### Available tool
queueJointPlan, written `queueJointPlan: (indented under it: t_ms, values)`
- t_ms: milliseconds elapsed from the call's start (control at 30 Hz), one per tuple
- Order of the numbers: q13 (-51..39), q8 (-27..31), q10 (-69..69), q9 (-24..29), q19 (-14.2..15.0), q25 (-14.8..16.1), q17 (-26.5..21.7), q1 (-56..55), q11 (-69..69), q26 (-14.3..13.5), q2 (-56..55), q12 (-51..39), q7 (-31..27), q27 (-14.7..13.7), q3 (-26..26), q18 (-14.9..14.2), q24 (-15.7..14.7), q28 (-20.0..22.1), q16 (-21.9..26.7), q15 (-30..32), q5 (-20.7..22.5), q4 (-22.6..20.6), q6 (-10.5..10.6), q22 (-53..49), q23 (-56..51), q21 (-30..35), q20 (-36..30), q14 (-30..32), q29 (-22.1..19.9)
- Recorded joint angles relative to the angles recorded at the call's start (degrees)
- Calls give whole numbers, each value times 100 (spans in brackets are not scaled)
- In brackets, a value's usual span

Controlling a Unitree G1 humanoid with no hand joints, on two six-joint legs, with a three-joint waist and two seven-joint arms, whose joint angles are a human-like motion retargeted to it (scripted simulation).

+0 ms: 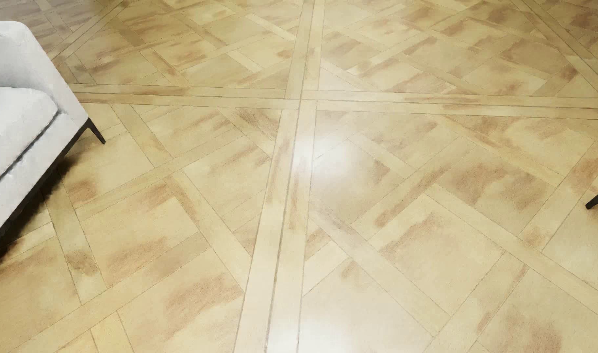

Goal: Walk to the dark purple table

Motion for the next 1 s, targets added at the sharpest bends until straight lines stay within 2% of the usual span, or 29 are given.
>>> queueJointPlan:
  t_ms: [33, 67, 100, 133, 167, 200, 233, 300, 333, 467, 533, 567, 600, 633, 700, 733, 767, 800, 833, 867, 900, 933, 967, 1000]
  values:
    - [37, 0, 80, -21, 0, 0, -15, -145, 130, 0, -152, -47, 0, 0, 150, 0, 0, 0, -14, -137, -23, -60, -5, 9, 73, -383, -27, 94, 0]
    - [217, 0, 151, -102, 0, 0, 14, -93, -372, 0, 69, 75, 0, 0, -180, 0, 0, 0, 8, -432, -32, -144, -84, -47, 51, -547, -14, 51, 0]
    - [193, 0, 209, -14, 0, 0, -29, -124, 1524, 0, -233, 1, 0, 0, 26, 0, 0, 0, 30, -1152, 10, -100, -17, -98, 31, -422, -27, 118, 0]
    - [258, 0, 304, 43, 0, 0, -26, -86, 1914, 0, -497, -12, 0, 0, 12, 0, 0, 0, 45, -1292, -4, -130, -23, -189, 33, -459, -57, 70, 0]
    - [316, 0, 214, 129, 0, 0, -39, 84, 2606, 0, -892, 0, 0, 0, -65, 0, 0, 0, 74, -1244, -72, -194, -74, -352, -24, -431, 98, -242, 0]
    - [373, 0, 253, 325, 0, 0, 39, 356, 3289, 0, -1139, -104, 0, 0, -81, 0, 0, 0, 158, -1090, -161, -264, -154, -366, 119, -551, -145, -386, 0]
    - [382, 0, 246, 434, 0, 0, 83, 502, 3942, 0, -1543, -219, 0, 0, -211, 0, 0, 0, 218, -1019, -158, -181, -145, -408, 123, -484, -198, -483, 0]
    - [587, 0, 81, 316, 0, 0, 43, 672, 3947, 0, -2218, -399, 0, 0, -786, 0, 0, 0, 146, -961, -176, -27, 1, -342, 98, -455, -98, -811, 0]
    - [711, 0, -112, 384, 0, 0, 23, 1032, 3542, 0, -2349, -449, 0, 0, -905, 0, 0, 0, 148, -868, -218, -9, -11, -446, 121, -384, -79, -999, 0]
    - [841, 0, -376, 419, 0, 0, -3, 1918, 2390, 0, -3343, -766, 0, 0, -1284, 0, 0, 0, 196, 202, -308, 131, 27, -671, 519, -511, 177, -1956, 0]
    - [872, 0, -370, 467, 0, 0, -4, 2266, 2243, 0, -3582, -871, 0, 0, -1491, 0, 0, 0, 218, 146, -354, 214, 29, -614, 619, -568, 184, -2034, 0]
    - [910, 0, -383, 457, 0, 0, -21, 2438, 2518, 0, -3660, -832, 0, 0, -1615, 0, 0, 0, 174, 192, -356, 290, 47, -507, 612, -553, 225, -1921, 0]
    - [896, 0, -233, 448, 0, 0, -72, 2493, 3013, 0, -3788, -814, 0, 0, -1769, 0, 0, 0, 201, 176, -330, 405, 123, -418, 620, -479, -26, -1663, 0]
    - [829, 0, 32, 427, 0, 0, -82, 2463, 3382, 0, -3825, -706, 0, 0, -1840, 0, 0, 0, 96, 35, -224, 595, 275, -197, 732, -331, -28, -1138, 0]
    - [793, 0, 1346, 343, 0, 0, -52, 2122, 3757, 0, -3387, -232, 0, 0, -1719, 0, 0, 0, 39, -458, -68, 740, 263, -161, 725, -535, 7, 571, 0]
    - [722, 0, 2383, 406, 0, 0, -20, 1671, 3715, 0, -3071, -160, 0, 0, -1399, 0, 0, 0, 85, -660, 104, 764, 263, -111, 698, -663, -239, 1293, 0]
    - [622, 0, 3715, 387, 0, 0, 38, 893, 3682, 0, -2853, -9, 0, 0, -1216, 0, 0, 0, 136, -898, 187, 782, 227, -205, 527, -709, -182, 1367, 0]
    - [561, 0, 4630, 447, 0, 0, 17, 337, 3455, 0, -2314, 40, 0, 0, -1009, 0, 0, 0, 148, -1018, 218, 741, 161, -13, 359, -694, -428, 1270, 0]
    - [469, 0, 5028, 516, 0, 0, 41, -250, 3151, 0, -1848, 182, 0, 0, -543, 0, 0, 0, 100, -1033, 216, 580, 38, 40, 114, -803, -137, 1253, 0]
    - [363, 0, 4875, 514, 0, 0, 7, -835, 2810, 0, -1394, 364, 0, 0, -174, 0, 0, 0, 164, -1066, 206, 504, -54, -67, -140, -754, -15, 1278, 0]
    - [339, 0, 4131, 536, 0, 0, 0, -1209, 2395, 0, -774, 482, 0, 0, 178, 0, 0, 0, 172, -1108, 141, 387, -161, 15, -309, -908, 34, 1633, 0]
    - [296, 0, 3049, 596, 0, 0, -77, -1435, 2014, 0, -182, 535, 0, 0, 445, 0, 0, 0, 253, -1143, 81, 306, -231, 89, -616, -959, -293, 2215, 0]
    - [208, 0, 1983, 570, 0, 0, -112, -1731, 1841, 0, 188, 624, 0, 0, 703, 0, 0, 0, 288, -1278, 18, 327, -281, 77, -777, -1049, -288, 2521, 0]
    - [90, 0, 962, 521, 0, 0, -180, -1931, 1651, 0, 550, 739, 0, 0, 907, 0, 0, 0, 319, -1504, -2, 344, -286, 28, -938, -1065, -261, 2150, 0]
